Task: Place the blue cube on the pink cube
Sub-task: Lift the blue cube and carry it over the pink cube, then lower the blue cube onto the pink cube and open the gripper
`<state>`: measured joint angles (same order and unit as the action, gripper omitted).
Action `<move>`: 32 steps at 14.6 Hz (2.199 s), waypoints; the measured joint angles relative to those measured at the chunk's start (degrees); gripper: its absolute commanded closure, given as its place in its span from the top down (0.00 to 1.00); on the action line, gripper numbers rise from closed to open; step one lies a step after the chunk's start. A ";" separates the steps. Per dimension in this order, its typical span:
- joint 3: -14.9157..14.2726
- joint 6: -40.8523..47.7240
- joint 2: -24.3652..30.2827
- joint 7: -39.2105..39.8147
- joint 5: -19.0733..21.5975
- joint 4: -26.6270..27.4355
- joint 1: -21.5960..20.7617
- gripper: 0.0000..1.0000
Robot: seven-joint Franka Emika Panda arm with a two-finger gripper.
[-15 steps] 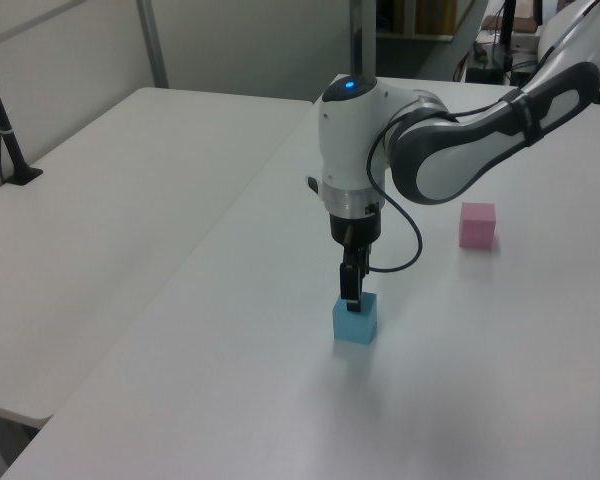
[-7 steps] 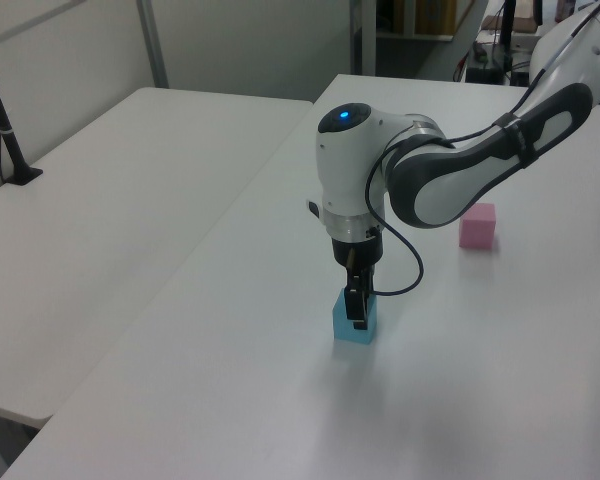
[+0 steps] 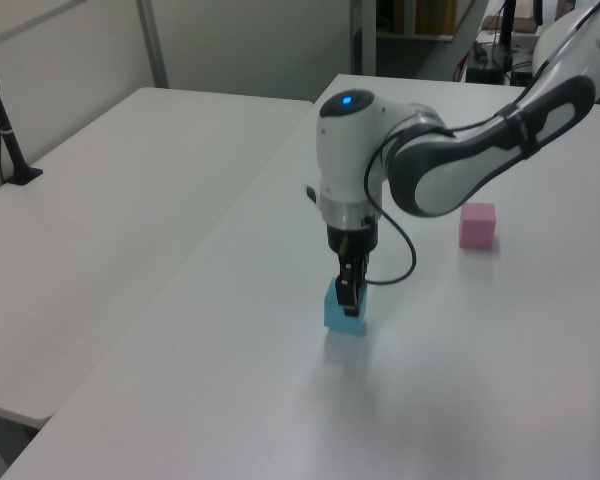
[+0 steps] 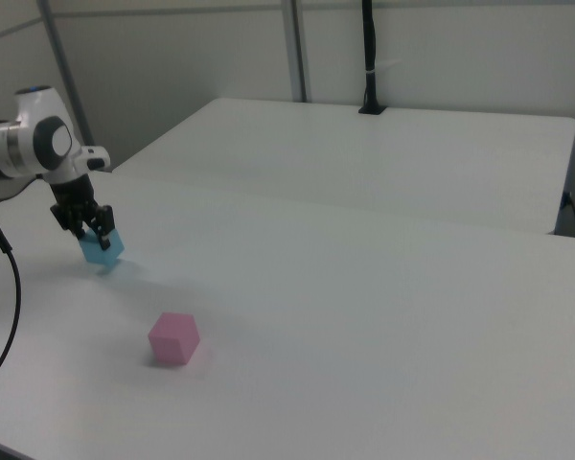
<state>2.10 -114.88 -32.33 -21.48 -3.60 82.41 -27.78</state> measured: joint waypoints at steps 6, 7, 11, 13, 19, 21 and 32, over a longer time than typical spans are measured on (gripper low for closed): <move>-0.93 9.30 15.40 2.91 0.00 3.31 4.88 0.00; -1.01 10.83 18.43 4.33 0.00 5.30 6.51 0.00; -2.04 15.40 27.67 15.04 0.01 15.75 13.67 0.00; -4.48 15.41 30.02 18.96 0.01 22.08 14.22 0.00; -8.63 9.12 30.58 23.62 -0.88 33.09 14.21 0.00; -10.44 8.52 30.59 25.34 -1.40 33.78 14.22 0.00; -11.92 8.00 30.77 27.72 -1.40 36.02 14.11 1.00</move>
<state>-9.82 -106.87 -1.57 6.24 -5.00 118.43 -13.66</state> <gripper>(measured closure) 0.449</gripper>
